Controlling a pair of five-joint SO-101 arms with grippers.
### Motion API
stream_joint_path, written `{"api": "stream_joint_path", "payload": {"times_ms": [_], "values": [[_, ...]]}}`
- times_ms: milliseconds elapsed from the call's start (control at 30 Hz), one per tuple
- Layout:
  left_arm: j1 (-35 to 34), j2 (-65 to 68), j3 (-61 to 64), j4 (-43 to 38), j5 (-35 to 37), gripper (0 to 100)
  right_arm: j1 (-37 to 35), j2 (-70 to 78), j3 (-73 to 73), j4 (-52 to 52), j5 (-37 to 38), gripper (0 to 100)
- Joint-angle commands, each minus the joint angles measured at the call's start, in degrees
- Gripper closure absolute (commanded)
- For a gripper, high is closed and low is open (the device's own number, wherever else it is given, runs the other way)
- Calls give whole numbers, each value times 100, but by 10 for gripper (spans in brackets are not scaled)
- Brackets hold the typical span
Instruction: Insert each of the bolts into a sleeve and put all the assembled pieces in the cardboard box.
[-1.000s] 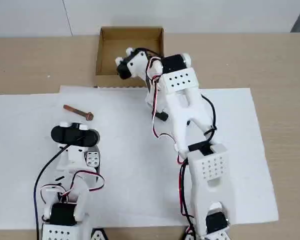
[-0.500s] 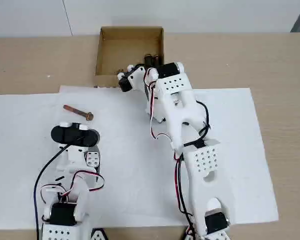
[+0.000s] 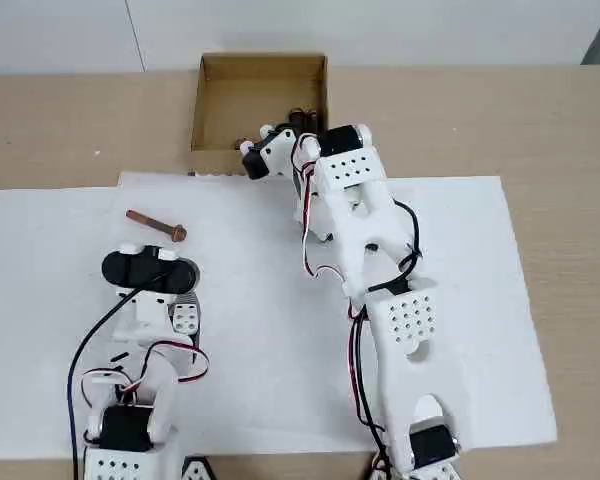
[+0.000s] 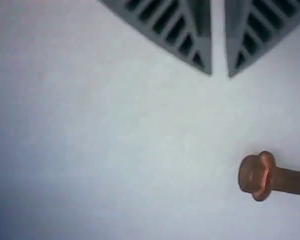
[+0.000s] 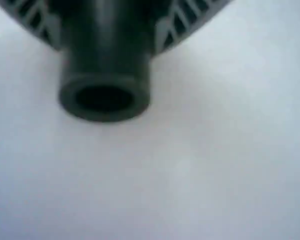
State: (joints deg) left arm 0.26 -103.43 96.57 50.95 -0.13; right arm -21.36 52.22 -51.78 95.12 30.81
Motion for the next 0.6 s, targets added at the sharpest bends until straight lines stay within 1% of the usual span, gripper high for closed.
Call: {"api": "stream_joint_path", "payload": {"times_ms": [0, 133, 367, 567], "values": [[-26, -62, -31, 9, -9, 994, -233, -110, -343, 189, 9, 994], [-9, -53, -31, 0, -18, 994, -224, -646, -765, 312, -105, 995], [-26, -53, -31, 0, -9, 994, -224, -2308, -721, 374, -448, 995], [-9, -53, -31, 9, -26, 994, -215, -3908, 325, 365, -730, 995]]}}
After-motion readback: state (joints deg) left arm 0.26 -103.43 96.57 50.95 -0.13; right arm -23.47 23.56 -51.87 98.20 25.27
